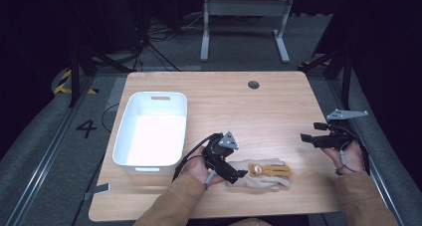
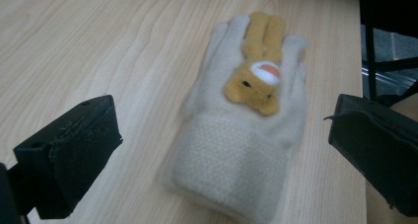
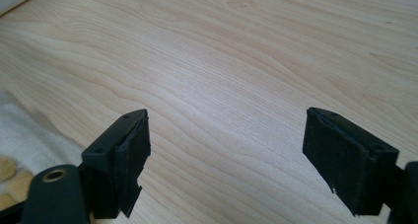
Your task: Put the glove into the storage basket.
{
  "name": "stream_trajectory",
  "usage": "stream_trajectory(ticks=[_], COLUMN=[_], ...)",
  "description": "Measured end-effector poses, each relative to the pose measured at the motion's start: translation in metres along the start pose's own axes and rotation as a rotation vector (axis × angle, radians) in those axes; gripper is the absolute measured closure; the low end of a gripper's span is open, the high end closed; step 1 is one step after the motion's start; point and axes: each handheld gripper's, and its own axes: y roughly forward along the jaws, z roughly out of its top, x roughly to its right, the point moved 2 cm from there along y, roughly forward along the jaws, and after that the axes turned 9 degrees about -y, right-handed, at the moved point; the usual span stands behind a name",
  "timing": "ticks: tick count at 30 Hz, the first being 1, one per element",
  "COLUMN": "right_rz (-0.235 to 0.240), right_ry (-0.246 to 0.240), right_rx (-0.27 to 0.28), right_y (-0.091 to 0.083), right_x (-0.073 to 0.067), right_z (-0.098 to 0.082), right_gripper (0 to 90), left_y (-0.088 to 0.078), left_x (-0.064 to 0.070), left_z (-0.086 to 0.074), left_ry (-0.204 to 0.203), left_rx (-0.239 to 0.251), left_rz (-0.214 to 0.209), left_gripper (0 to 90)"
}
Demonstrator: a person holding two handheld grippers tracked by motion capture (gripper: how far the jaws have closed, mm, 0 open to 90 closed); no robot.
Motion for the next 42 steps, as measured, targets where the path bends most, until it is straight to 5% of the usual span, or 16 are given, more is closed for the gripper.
stream_trajectory(ticks=[11, 16, 21, 26, 32, 38, 42], right_rz=[0.022, 0.033, 0.061, 0.075, 0.084, 0.088, 0.093], right_ry=[-0.008, -0.009, -0.006, -0.003, -0.008, -0.008, -0.009], right_rx=[0.002, -0.003, -0.009, -0.012, -0.014, -0.015, -0.012], right_y=[0.001, 0.003, 0.005, 0.006, 0.007, 0.008, 0.008], right_x=[-0.002, -0.003, -0.004, -0.004, -0.005, -0.004, -0.005], right_z=[0.0, 0.0, 0.0, 0.0, 0.0, -0.001, -0.001], right_gripper=[18.4, 18.4, 18.4, 18.6, 18.9, 19.0, 19.4], left_y=[0.031, 0.041, 0.053, 0.059, 0.067, 0.074, 0.076], left_x=[0.005, 0.003, -0.002, 0.003, 0.002, 0.006, 0.008], left_z=[-0.01, -0.011, -0.016, -0.017, -0.018, -0.02, -0.02], left_ry=[0.062, 0.064, 0.051, 0.1, 0.11, 0.153, 0.157], left_rx=[-0.055, -0.078, -0.121, -0.14, -0.166, -0.206, -0.216], left_rz=[-0.047, -0.023, -0.047, -0.03, -0.019, 0.056, 0.065], left_gripper=[0.0, 0.0, 0.0, 0.0, 0.0, 0.0, 0.0])
